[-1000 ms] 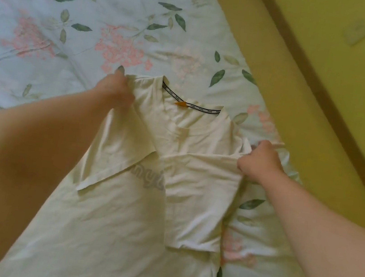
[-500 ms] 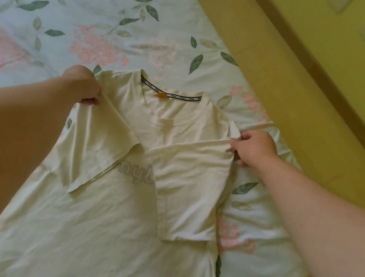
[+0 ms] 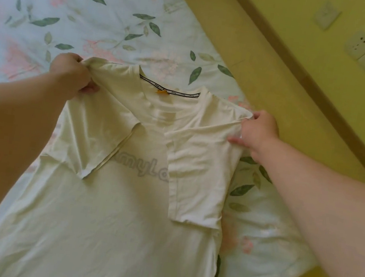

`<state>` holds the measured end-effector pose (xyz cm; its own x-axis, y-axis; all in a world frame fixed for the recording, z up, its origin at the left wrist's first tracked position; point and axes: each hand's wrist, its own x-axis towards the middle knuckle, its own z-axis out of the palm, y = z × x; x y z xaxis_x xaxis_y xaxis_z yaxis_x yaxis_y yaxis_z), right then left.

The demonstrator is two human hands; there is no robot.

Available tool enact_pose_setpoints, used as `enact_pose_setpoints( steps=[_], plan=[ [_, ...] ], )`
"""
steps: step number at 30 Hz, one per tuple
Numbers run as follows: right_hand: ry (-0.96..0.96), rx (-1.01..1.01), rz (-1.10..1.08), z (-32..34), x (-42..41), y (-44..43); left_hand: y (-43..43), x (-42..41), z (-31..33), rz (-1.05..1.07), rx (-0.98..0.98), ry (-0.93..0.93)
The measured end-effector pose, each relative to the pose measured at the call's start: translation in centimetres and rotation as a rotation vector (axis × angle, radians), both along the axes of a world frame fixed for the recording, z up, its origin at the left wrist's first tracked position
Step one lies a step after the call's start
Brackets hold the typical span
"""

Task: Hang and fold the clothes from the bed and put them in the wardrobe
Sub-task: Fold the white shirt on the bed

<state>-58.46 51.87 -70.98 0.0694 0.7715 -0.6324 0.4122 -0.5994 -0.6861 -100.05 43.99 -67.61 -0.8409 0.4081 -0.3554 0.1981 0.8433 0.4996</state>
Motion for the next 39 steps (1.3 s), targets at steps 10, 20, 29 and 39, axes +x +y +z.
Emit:
enact_pose_setpoints(
  steps=[10, 20, 29, 39],
  plan=[
    [-0.029, 0.430, -0.046, 15.3, -2.8, 6.5, 3.8, -0.4, 15.9, 0.223, 0.594, -0.205],
    [-0.219, 0.606, 0.558, 8.6, 1.6, -14.7, -12.8, 2.0, 7.8, 0.025, 0.211, -0.072],
    [-0.393, 0.211, 0.964, 0.0, 4.8, -29.5, -31.3, 0.6, -1.4, -0.523, -0.209, 0.228],
    [-0.879, 0.246, 1.275, -2.4, 2.7, -32.4, -36.3, 0.3, -6.0, -1.047, -0.515, 0.391]
  ],
)
